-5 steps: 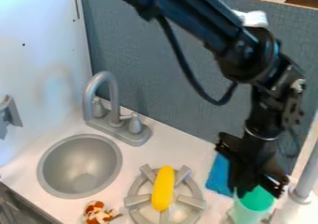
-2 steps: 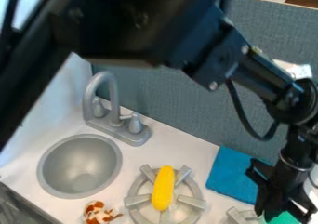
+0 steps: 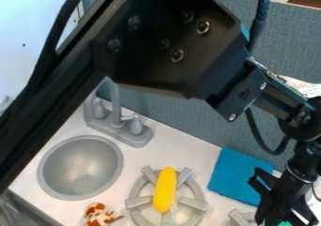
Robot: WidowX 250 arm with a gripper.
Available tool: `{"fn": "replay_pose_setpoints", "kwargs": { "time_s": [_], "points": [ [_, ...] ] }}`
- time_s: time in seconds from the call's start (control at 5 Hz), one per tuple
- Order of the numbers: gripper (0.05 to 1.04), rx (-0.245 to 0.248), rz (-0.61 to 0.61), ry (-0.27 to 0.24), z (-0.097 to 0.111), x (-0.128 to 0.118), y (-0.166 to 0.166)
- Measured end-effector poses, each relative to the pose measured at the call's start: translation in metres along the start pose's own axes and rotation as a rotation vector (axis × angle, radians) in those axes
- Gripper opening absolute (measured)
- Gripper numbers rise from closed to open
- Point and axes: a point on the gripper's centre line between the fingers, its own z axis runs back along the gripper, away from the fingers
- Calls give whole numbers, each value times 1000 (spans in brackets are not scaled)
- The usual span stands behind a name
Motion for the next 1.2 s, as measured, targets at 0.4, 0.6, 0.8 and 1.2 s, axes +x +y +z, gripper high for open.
{"fn": "replay_pose_setpoints", "kwargs": {
  "time_s": [0.4,0.6,0.8,1.2],
  "points": [
    [313,-55,5,19,-10,-3,3],
    [601,-89,8,12,-11,-15,-1],
    [897,-132,25,-83,19,-18,3],
    [1007,-161,61,-155,45,-36,19]
  ]
}}
